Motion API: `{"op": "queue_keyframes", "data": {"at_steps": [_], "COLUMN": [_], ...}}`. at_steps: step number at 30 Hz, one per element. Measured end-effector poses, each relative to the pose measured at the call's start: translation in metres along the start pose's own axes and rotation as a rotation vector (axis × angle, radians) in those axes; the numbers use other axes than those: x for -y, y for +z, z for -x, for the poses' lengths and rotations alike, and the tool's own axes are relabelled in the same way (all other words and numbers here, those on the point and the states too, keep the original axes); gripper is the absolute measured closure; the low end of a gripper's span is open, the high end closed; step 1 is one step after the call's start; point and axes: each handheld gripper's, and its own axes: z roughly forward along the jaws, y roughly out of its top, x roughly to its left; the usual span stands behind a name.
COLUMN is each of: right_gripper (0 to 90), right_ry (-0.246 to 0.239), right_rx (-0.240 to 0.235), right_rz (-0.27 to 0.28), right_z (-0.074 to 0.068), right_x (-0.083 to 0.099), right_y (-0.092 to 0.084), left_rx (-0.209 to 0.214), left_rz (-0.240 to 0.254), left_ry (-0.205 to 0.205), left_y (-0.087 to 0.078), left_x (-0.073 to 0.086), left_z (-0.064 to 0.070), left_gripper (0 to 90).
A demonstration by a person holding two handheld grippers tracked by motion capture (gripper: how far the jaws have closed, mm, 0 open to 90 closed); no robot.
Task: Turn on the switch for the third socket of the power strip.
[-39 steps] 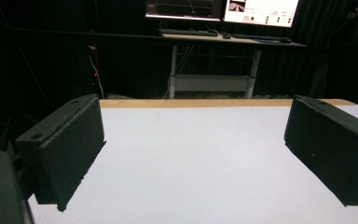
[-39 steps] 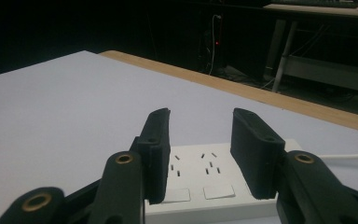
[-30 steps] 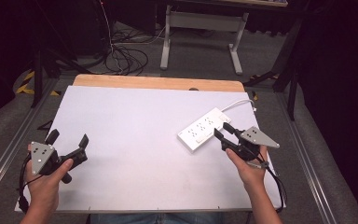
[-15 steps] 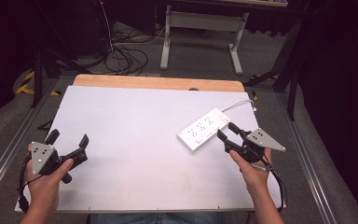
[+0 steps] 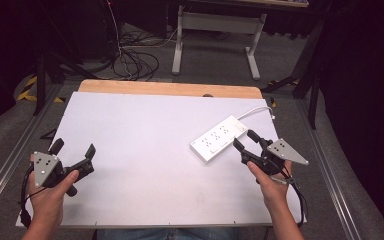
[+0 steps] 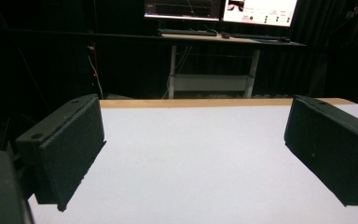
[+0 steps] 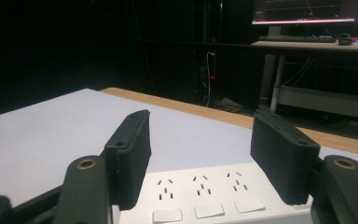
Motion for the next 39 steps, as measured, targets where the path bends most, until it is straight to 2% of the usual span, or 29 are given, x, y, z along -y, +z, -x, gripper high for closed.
{"op": "queue_keyframes", "data": {"at_steps": [5, 12, 18, 20, 26, 29, 39], "right_gripper": [35.0, 28.6, 20.7, 17.7, 14.4, 9.0, 5.3], "right_ry": [-0.001, 0.038, 0.021, 0.032, 0.028, 0.021, 0.008], "right_rx": [-0.011, -0.007, -0.016, -0.016, -0.009, -0.022, -0.011], "right_rz": [0.004, 0.032, 0.038, 0.041, 0.040, 0.037, 0.031], "right_z": [0.001, 0.006, 0.005, 0.005, 0.007, 0.007, 0.007], "right_x": [0.002, 0.003, 0.003, 0.002, 0.003, 0.003, 0.004], "right_y": [-0.006, -0.011, -0.011, -0.011, -0.011, -0.011, -0.011], "left_rx": [0.000, -0.001, -0.002, -0.002, -0.003, -0.003, -0.002], "left_rz": [-0.001, -0.001, 0.001, 0.001, 0.000, 0.001, 0.001], "left_ry": [0.002, 0.001, -0.002, -0.003, -0.003, -0.004, -0.004], "left_y": [0.000, 0.000, 0.000, 0.000, 0.000, 0.000, 0.000], "left_x": [0.000, 0.000, 0.000, 0.000, 0.000, 0.000, 0.000], "left_z": [0.000, 0.000, 0.000, 0.000, 0.000, 0.000, -0.001], "left_gripper": [5.2, 5.2, 5.2, 5.2, 5.2, 5.2, 5.2]}}
